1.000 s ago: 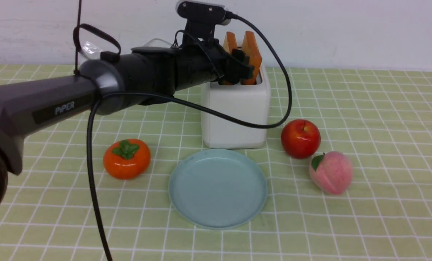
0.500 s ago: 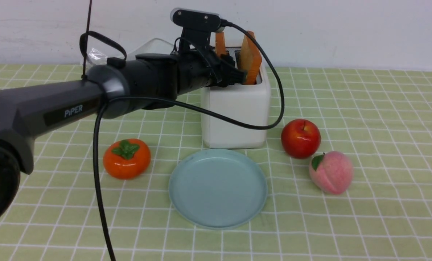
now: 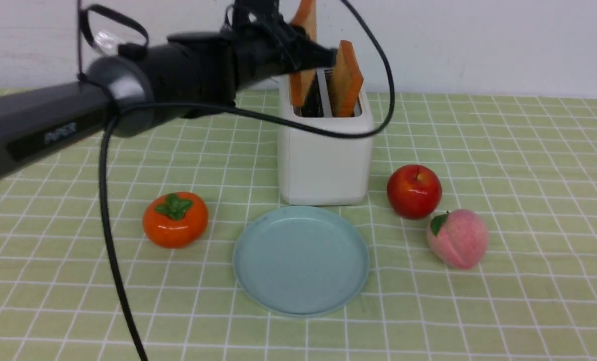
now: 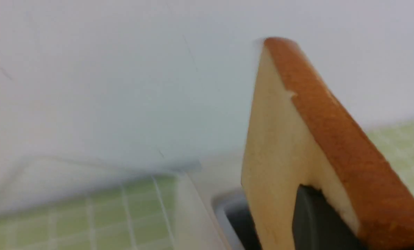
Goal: Take toasted bread from bread machine on green coffee tablecloth place on plate.
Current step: 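Reach for a toast slice standing in the toaster with the left gripper, then place the slice of bread on the plate with the left gripper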
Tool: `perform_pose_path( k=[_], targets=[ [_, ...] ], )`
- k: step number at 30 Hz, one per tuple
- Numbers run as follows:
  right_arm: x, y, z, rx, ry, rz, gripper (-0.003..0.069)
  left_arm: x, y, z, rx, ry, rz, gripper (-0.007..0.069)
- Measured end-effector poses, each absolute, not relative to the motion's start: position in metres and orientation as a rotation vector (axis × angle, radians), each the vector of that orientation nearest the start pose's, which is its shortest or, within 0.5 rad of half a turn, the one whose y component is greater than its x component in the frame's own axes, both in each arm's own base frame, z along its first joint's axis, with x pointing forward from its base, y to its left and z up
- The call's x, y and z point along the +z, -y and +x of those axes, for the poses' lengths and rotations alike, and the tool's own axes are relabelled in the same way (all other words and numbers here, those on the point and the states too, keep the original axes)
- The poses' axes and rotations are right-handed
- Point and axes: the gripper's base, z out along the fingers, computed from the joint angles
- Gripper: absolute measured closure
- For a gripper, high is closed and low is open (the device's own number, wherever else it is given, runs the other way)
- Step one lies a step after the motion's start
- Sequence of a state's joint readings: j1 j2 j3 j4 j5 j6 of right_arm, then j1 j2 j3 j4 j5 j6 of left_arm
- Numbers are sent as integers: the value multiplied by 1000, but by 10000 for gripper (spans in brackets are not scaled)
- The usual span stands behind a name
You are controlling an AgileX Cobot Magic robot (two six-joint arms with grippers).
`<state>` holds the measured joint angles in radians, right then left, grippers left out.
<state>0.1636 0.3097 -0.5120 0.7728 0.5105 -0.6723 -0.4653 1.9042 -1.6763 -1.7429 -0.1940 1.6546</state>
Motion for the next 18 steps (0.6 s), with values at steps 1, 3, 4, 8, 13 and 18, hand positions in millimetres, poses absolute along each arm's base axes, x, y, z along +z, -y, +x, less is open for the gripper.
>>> perform_pose_path(
  k=[1,3,4,8,13,18],
  targets=[
    [331,-41,56,437,-1633,-373,654,355,192,423,-238,-1725,175,535],
    [331,-40,56,434,-1629,-369,655,393,176,398,-236,-1659,137,535],
    [331,-40,56,434,-1629,-368,655,395,175,395,-237,-1656,136,535],
    [331,-40,56,433,-1628,-368,655,413,158,349,-291,-1631,176,535],
    [331,-40,56,433,-1628,-368,655,377,151,287,-480,-1698,370,535],
    [332,-41,56,449,-1626,-361,653,306,159,260,-717,-1902,469,535]
  ],
)
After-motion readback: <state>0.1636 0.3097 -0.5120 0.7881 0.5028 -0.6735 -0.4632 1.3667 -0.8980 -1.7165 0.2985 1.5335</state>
